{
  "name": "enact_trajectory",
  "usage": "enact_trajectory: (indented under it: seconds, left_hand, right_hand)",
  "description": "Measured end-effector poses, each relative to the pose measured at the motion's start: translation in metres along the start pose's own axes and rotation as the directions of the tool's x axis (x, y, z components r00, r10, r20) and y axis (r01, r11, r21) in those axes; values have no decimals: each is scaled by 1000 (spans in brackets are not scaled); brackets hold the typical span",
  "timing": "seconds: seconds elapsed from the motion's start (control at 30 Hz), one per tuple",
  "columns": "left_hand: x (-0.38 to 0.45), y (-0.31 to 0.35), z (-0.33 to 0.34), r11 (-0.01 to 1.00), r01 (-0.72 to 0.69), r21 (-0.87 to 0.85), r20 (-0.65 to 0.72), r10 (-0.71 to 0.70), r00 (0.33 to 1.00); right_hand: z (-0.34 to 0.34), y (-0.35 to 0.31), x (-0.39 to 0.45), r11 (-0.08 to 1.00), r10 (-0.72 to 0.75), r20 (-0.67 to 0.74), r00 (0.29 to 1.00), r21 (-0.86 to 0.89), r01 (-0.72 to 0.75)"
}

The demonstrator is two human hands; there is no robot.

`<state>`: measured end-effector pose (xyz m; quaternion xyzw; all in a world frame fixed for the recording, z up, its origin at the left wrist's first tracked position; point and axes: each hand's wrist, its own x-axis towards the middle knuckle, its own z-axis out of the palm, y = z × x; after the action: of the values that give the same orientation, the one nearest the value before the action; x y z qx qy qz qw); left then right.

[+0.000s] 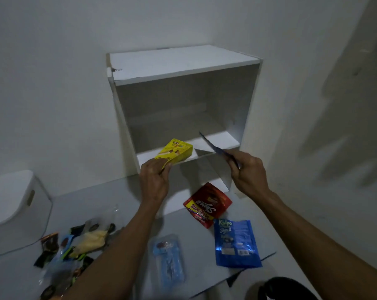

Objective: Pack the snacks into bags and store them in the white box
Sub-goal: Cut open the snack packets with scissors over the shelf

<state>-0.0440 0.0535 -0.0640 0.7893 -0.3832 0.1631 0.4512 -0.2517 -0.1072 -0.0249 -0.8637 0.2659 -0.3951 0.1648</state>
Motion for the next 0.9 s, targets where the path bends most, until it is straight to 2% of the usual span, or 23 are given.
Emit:
enact_trajectory:
  seconds: [0.1, 0.2, 0.3, 0.47, 0.7, 0.9]
  left_hand:
    - [-3, 16, -2, 997, 30, -77, -33, -32, 999]
    - [-9, 48, -3, 978, 34, -207, -26, -40, 999]
    - [-15, 78, 7, 949, 45, -311, 2, -47, 999]
    - [-33, 128, 44, 885, -6, -466, 86, 52, 995]
    - [-110, 194, 109, 861, 110, -496, 305, 54, 951]
    - [-196, 224, 170, 904, 198, -379, 477, 7, 879]
  right_hand:
    - [-20, -8, -13, 999, 45, -53, 998, 22, -44]
    - [-46, -11, -23, 984, 168, -146, 975, 83, -157]
    - [-79, -6, -33, 952, 304, -277, 912, 118, -282]
    - [-138, 23, -65, 881, 469, -433, 770, 169, -442]
    - [-191, 92, -155, 732, 628, -499, 597, 119, -671]
    - [-192, 162, -255, 558, 760, -453, 467, 85, -825]
